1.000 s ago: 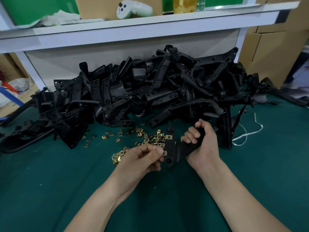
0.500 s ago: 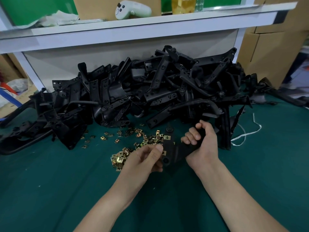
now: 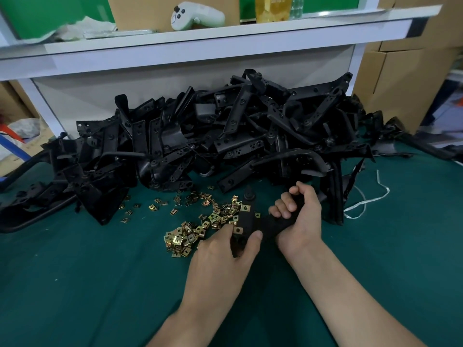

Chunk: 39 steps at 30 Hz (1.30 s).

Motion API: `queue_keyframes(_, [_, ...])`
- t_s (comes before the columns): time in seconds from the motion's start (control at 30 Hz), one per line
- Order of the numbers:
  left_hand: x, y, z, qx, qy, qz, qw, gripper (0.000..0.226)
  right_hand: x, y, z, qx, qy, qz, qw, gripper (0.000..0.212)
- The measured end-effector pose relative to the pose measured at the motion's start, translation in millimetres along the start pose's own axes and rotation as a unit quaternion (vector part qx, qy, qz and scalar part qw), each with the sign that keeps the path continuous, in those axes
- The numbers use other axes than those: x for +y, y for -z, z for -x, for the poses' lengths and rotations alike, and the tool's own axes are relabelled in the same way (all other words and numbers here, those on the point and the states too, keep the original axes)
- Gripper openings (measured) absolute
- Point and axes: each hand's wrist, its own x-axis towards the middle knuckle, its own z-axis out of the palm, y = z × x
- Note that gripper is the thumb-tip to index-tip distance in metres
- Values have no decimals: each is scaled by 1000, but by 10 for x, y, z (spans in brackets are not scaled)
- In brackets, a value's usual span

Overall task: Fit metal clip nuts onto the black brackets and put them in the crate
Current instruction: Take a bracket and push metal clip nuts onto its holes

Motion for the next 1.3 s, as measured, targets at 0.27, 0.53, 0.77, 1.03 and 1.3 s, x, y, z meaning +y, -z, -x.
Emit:
queue_keyframes(0.27, [-25,-21,1,20,-25,-16,999,40,23,-19,20,3,3,7,1000,31])
queue_keyframes(0.53, [-36,-30,-8,34,-32,-44,998,44,36,-29,43,-1,4,15,1000,31])
queue_keyframes(0.77, [-72,-27,-10,38,-36,-42,998,42,41,-30,45,1,1,11,1000,30])
queue_keyframes(1.03, [-66,-1,0,30,-31,-25,999,48,-4,-7,31,-8,-16,7,1000,30])
queue_keyframes(1.3, [-37,37,-40,25,-7,-6,1000,35,103,-61,102,-39,-13,68,997,32])
